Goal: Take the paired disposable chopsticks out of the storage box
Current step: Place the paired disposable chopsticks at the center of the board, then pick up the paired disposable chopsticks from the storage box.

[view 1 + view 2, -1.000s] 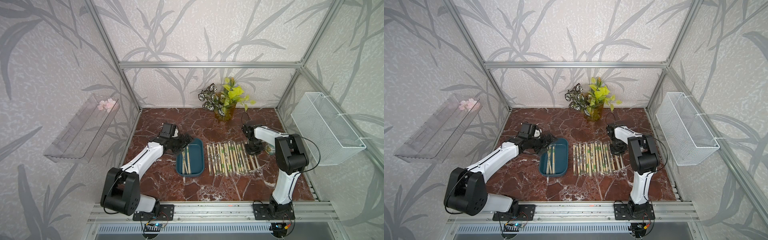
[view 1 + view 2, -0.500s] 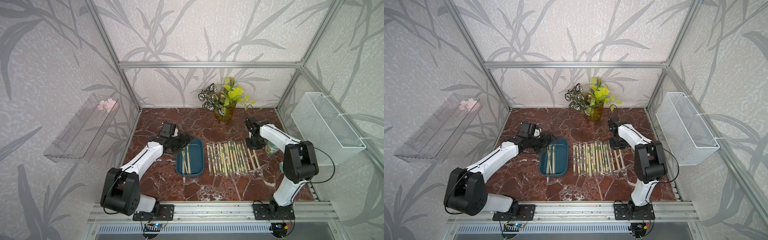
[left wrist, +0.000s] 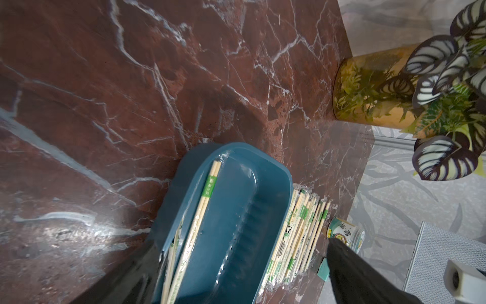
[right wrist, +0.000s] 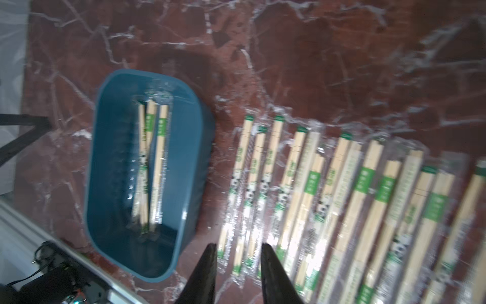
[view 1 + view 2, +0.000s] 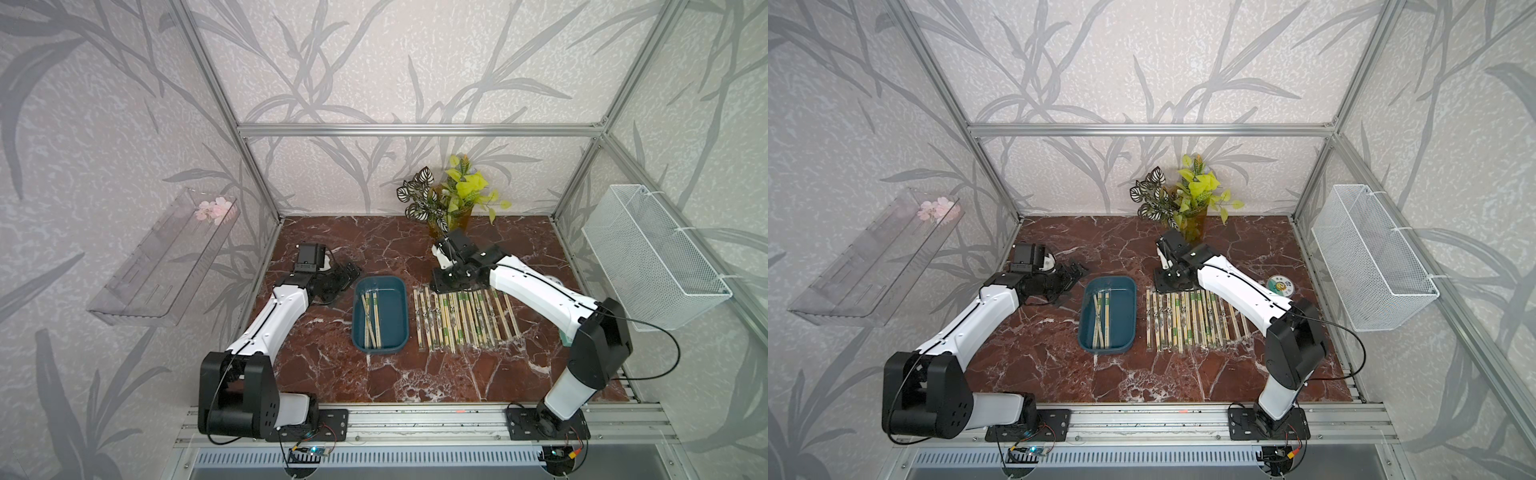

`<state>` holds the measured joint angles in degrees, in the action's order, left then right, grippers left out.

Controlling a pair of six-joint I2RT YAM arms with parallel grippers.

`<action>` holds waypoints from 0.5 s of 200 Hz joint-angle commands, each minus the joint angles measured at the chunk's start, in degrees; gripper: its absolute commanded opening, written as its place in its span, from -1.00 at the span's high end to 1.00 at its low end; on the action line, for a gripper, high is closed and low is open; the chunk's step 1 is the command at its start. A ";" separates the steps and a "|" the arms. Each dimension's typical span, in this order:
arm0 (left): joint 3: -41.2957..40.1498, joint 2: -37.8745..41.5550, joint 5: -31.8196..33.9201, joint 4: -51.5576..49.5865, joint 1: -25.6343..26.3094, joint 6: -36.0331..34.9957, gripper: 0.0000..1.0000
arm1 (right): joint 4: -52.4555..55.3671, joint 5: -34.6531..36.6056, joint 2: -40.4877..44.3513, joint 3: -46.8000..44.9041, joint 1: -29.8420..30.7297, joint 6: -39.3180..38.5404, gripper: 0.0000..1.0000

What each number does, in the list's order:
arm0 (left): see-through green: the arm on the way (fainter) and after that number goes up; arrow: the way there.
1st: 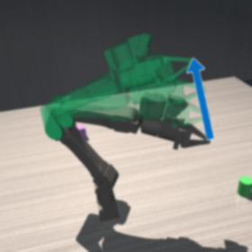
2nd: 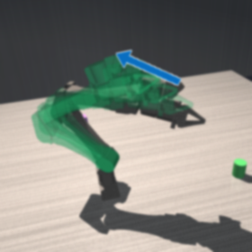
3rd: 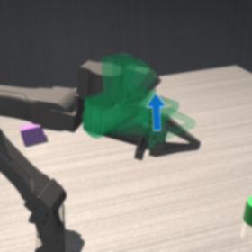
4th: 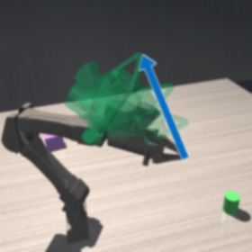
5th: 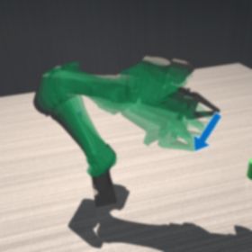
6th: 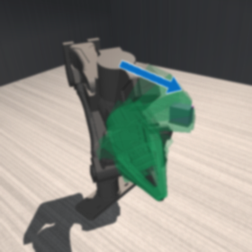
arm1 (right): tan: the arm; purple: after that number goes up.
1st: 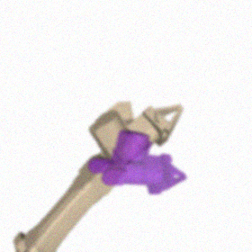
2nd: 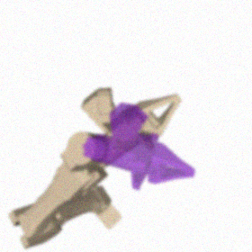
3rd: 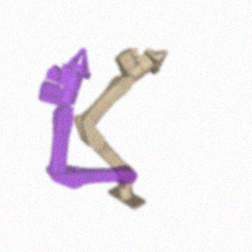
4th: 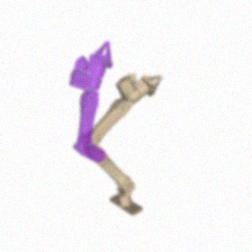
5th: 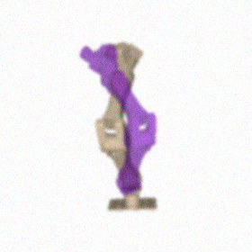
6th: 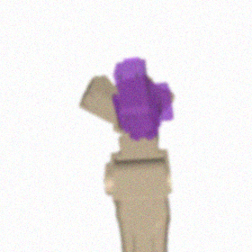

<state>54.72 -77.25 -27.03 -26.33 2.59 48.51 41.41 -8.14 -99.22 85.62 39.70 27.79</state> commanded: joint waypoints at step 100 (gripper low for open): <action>-5.20 0.45 -1.08 -0.26 -8.86 -1.93 -0.99 | -5.88 -7.14 -24.71 16.18 13.55 2.44 0.38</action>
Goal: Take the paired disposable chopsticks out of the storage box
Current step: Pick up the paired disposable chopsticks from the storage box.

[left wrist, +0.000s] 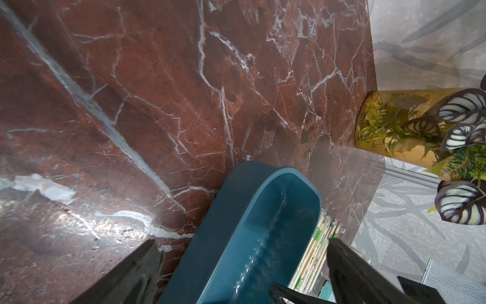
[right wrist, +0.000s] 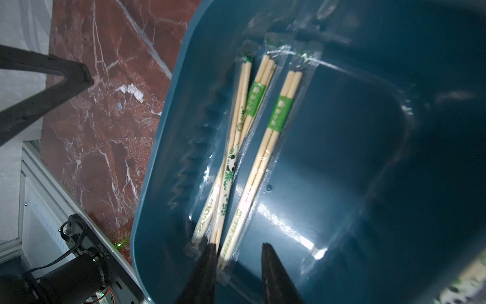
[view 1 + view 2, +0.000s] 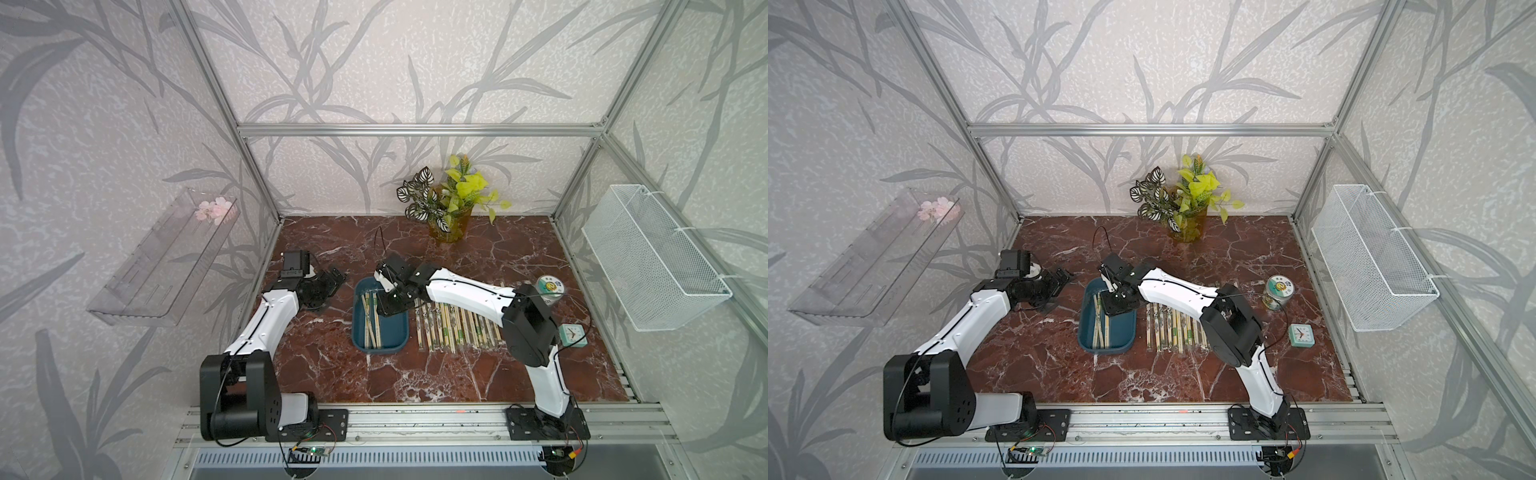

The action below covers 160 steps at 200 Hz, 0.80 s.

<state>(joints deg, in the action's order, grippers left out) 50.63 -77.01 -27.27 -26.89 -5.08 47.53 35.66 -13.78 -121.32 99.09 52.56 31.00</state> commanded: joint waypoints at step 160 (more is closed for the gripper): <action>-2.36 0.46 -2.00 0.78 -3.48 -1.21 -0.99 | 2.92 -4.85 -16.15 13.98 2.02 -2.39 0.43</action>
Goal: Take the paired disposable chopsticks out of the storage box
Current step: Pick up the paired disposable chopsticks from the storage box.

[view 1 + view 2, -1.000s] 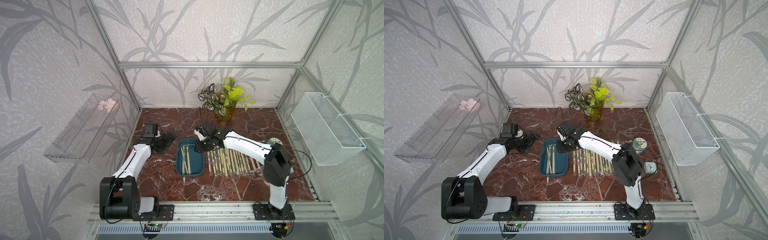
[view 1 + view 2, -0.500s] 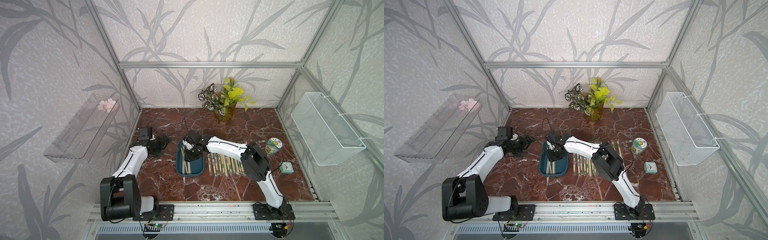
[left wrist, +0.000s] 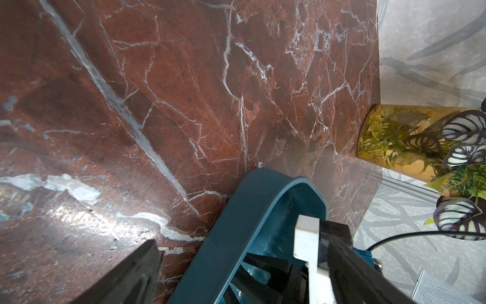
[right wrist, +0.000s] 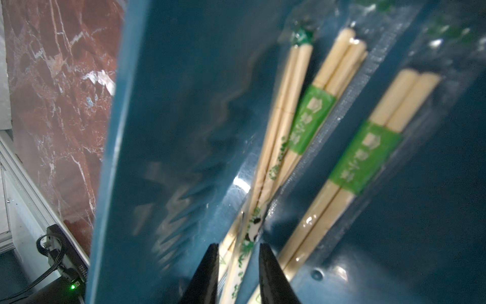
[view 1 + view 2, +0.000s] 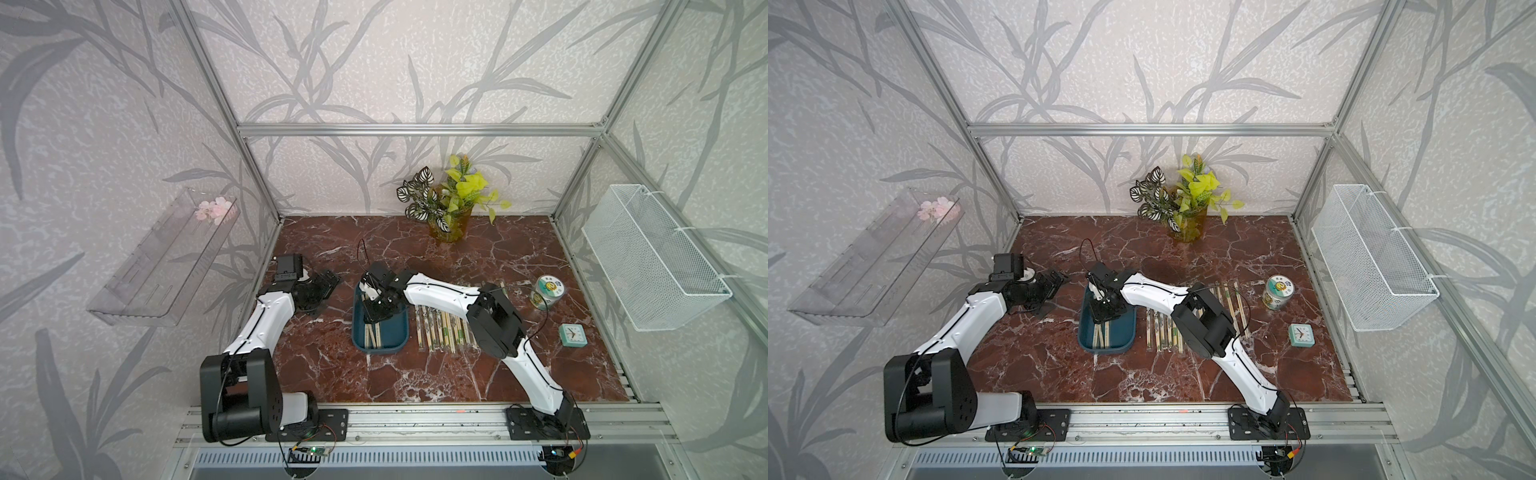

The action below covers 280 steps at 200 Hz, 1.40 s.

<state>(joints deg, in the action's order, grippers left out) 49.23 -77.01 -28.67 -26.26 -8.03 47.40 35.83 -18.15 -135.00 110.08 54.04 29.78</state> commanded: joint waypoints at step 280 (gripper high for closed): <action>-0.45 0.97 -5.11 1.99 -1.75 -1.35 -0.99 | -1.49 -0.83 10.82 -4.91 -3.29 6.38 1.00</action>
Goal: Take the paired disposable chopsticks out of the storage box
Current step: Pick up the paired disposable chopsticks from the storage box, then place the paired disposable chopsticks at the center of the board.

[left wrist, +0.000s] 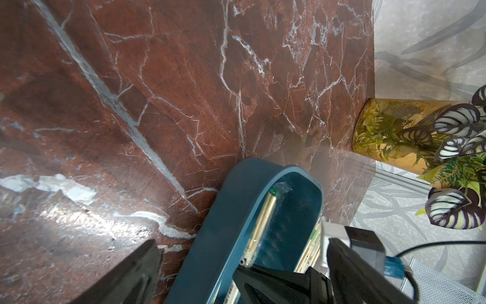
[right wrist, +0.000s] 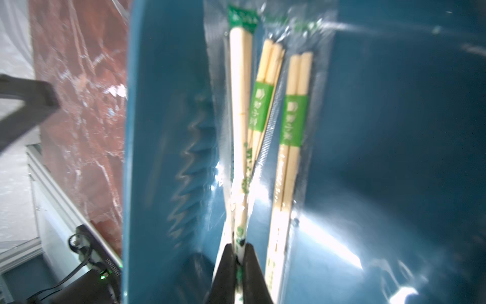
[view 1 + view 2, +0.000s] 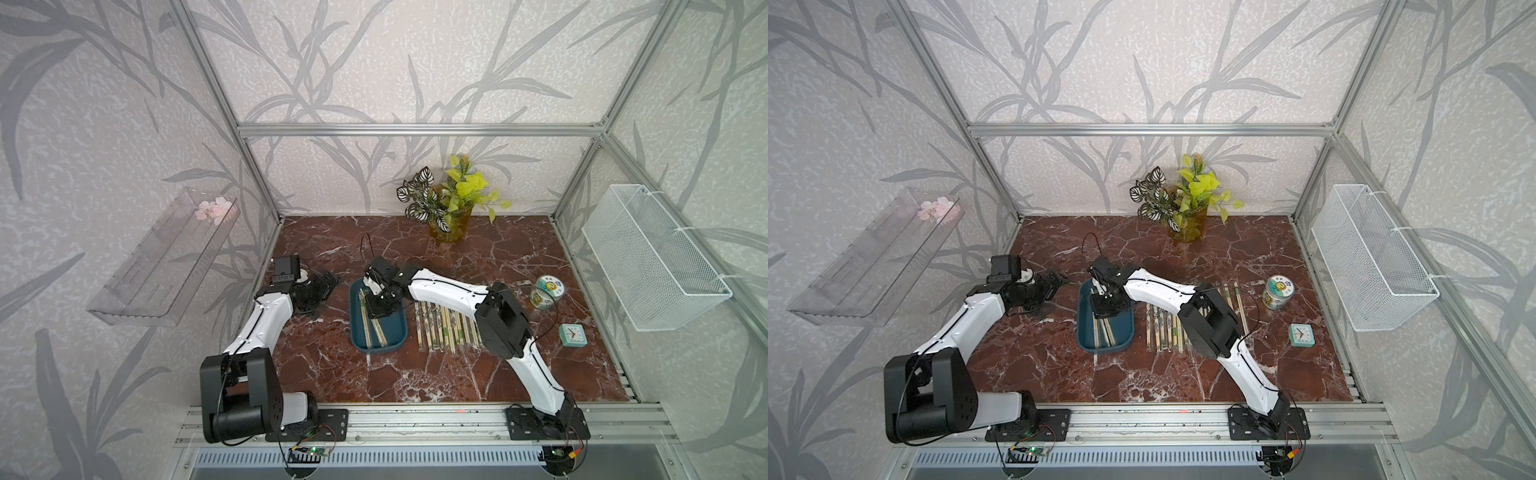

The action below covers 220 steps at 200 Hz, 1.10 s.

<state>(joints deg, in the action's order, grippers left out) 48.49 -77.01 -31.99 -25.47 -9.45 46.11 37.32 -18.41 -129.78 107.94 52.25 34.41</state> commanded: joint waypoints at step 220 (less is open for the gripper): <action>-0.91 4.92 0.95 2.94 12.29 5.22 -0.99 | -13.06 3.82 19.04 -32.98 -7.95 8.25 1.00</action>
<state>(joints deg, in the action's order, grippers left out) 48.47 -73.03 -32.38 -23.22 2.57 50.81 25.30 -15.05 -108.55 75.07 43.57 43.05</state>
